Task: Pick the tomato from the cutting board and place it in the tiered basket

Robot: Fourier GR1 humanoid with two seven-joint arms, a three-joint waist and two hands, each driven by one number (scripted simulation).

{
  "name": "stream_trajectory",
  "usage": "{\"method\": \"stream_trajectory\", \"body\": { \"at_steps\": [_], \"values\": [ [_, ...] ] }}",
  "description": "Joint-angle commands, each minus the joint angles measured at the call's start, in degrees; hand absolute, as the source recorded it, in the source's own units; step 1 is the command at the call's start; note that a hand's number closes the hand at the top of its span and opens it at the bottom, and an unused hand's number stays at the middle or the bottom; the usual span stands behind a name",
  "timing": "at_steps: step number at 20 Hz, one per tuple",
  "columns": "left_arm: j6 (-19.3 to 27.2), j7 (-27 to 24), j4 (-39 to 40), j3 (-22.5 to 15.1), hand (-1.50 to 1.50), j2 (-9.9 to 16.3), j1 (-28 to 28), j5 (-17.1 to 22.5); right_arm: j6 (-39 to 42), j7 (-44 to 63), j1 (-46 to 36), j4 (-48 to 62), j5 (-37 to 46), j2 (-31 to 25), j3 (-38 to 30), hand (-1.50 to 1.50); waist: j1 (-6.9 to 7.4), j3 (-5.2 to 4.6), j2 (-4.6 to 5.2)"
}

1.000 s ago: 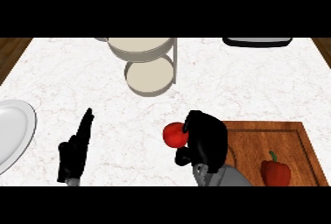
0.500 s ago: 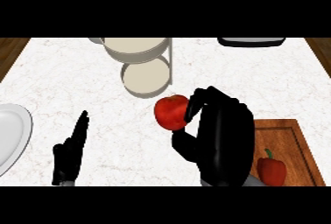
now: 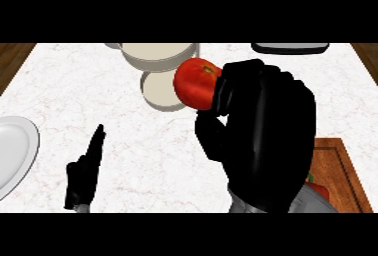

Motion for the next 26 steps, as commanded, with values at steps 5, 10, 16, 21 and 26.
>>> {"method": "stream_trajectory", "body": {
  "at_steps": [5, 10, 16, 21, 26],
  "values": [
    [-1.4, 0.0, 3.2, 0.8, 0.00, -0.1, 0.2, 1.1, 6.9, 14.0, -15.5, 10.0, -3.2, 0.8, -10.6, 1.50, 1.09, -0.35, 0.78],
    [-2.7, 0.2, 3.5, 0.4, 0.00, 0.7, -0.1, 0.6, 4.0, 11.6, -23.2, 22.4, -5.0, 0.8, -16.3, 1.50, 2.35, -0.36, 1.33],
    [-0.1, 0.9, 2.7, -1.2, 0.00, -1.8, 0.3, -1.4, -1.6, 7.2, -26.0, 33.3, -9.2, 0.8, -17.1, 1.50, 2.10, -0.22, 1.39],
    [0.1, 2.6, 1.6, -1.6, 0.00, -2.1, -1.4, -2.1, -7.1, 1.3, -29.0, 47.5, -9.8, 0.8, -20.4, 1.50, 2.69, -0.21, 1.80],
    [-2.8, -0.3, 4.5, 1.5, 0.00, -0.4, -0.5, 0.4, -13.0, 0.0, -27.7, 53.7, -9.3, 0.8, -18.8, 1.50, 2.29, -0.21, 1.79]
  ]
}}
